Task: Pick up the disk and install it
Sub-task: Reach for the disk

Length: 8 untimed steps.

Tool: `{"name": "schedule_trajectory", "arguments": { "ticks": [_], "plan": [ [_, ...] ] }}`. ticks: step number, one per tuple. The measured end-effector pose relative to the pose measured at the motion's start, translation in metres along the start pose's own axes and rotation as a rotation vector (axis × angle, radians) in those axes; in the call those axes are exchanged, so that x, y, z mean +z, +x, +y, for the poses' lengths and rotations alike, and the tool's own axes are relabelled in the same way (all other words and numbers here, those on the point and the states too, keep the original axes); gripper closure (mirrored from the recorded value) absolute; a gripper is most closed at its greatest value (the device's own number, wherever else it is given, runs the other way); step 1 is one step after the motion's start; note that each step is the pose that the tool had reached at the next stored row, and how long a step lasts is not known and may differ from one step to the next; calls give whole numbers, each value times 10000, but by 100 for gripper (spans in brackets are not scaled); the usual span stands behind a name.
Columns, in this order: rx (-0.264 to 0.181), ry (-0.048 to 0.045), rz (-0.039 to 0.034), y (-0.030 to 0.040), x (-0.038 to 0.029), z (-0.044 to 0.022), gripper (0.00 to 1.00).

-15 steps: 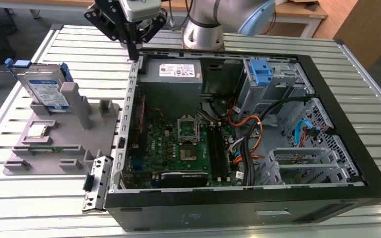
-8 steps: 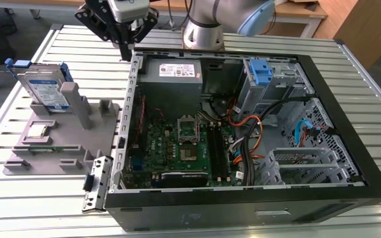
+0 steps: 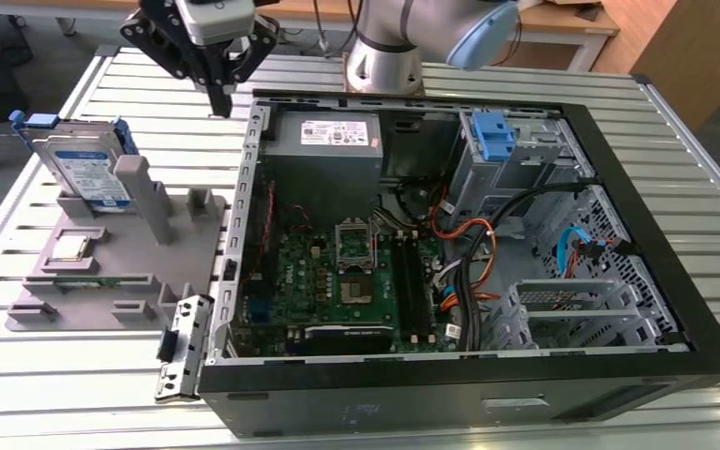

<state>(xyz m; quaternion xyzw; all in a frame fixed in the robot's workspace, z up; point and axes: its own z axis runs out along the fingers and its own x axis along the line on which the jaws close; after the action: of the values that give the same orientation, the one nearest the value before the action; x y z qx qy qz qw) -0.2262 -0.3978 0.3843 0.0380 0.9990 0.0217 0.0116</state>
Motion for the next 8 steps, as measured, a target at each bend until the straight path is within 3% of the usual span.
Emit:
{"name": "schedule_trajectory", "arguments": {
  "ticks": [8],
  "plan": [
    [13,1,0,104,64,9,90]
  ]
}}
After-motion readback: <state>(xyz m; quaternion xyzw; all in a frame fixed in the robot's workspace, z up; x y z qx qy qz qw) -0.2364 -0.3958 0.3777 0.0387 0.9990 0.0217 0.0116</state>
